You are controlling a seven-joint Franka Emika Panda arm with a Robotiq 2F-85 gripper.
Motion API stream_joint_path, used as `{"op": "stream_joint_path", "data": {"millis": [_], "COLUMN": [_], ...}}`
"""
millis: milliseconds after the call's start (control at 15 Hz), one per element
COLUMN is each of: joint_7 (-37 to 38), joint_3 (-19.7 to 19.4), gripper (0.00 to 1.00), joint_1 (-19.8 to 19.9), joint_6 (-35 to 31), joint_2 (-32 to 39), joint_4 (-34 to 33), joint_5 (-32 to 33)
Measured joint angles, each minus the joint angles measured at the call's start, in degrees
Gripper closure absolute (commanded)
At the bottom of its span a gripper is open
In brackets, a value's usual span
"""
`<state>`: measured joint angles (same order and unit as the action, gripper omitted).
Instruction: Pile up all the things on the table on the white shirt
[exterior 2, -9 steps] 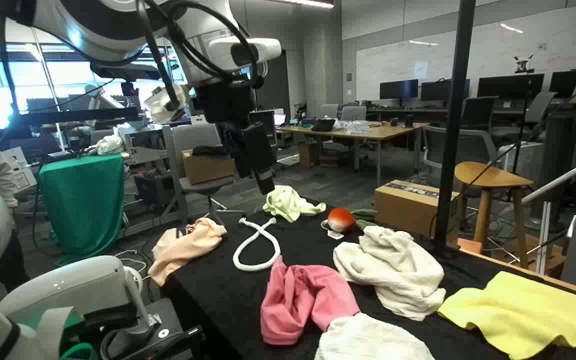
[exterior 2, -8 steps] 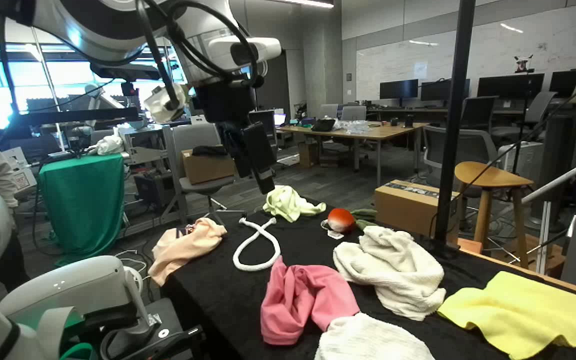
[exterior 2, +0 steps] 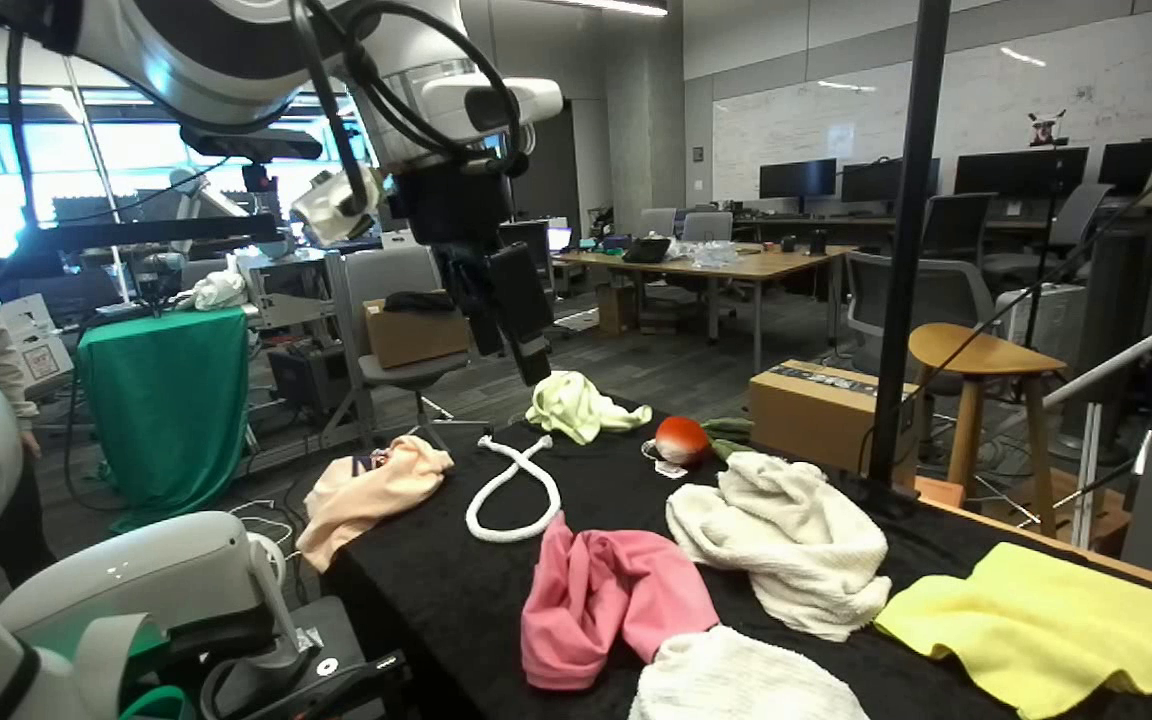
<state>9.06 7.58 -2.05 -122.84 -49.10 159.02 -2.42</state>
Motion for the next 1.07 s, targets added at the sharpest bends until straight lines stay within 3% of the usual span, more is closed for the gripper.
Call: {"op": "stream_joint_path", "data": {"millis": [400, 733, 1067], "joint_7": [1.49, 6.1, 12.91], "joint_3": [8.18, 15.29, 20.88], "gripper": [0.0, 0.0, 0.0], "joint_1": [-2.43, -4.74, -4.87], "joint_6": [-1.74, -8.45, -14.71], "joint_2": [7.9, 17.61, 31.09], "joint_4": [-4.84, -10.15, -17.58], "joint_5": [0.85, 2.81, 10.77]}}
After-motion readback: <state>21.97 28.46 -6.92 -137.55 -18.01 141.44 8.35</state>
